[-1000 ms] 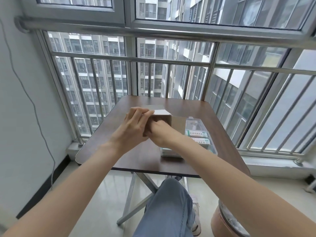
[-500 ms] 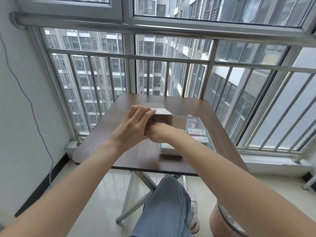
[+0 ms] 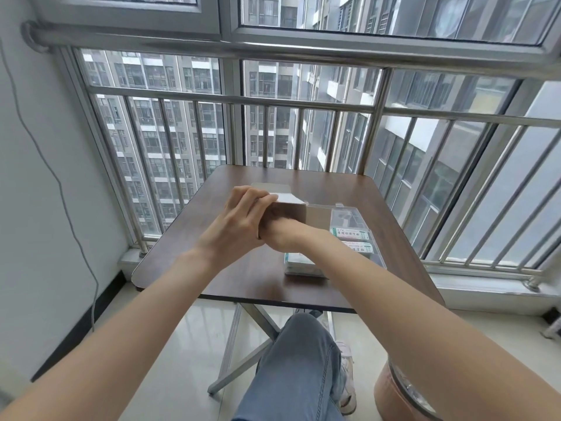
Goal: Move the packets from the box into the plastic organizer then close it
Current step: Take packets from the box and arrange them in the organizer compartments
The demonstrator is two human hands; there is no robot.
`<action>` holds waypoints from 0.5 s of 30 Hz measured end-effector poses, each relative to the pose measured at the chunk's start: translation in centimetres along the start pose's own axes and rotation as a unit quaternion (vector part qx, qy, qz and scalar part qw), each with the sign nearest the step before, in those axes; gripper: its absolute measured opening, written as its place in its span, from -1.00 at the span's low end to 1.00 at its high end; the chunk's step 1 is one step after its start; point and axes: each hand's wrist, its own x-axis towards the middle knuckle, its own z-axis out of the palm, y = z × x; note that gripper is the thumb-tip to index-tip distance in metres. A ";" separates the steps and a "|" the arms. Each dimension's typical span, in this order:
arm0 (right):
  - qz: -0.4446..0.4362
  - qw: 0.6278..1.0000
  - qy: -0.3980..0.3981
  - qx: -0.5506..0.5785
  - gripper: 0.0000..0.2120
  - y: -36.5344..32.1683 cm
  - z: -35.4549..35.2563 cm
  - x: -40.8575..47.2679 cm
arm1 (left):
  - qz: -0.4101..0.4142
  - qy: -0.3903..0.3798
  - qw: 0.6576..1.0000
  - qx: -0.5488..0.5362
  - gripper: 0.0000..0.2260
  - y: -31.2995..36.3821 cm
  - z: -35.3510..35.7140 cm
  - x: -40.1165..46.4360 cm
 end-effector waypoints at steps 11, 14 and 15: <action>-0.002 0.993 0.007 0.121 -0.66 -0.2 -0.7 -2.1 | -0.036 -0.013 0.999 -0.003 -0.38 -0.7 -0.2 -0.4; -0.014 0.993 0.009 0.118 -0.68 -0.2 -0.3 -2.7 | -0.061 -0.018 0.998 -0.010 -0.37 -1.1 -0.3 -1.0; -0.010 0.993 0.000 0.118 -0.69 -0.1 0.0 -2.9 | -0.068 -0.019 0.997 -0.014 -0.35 -1.1 -0.2 -1.1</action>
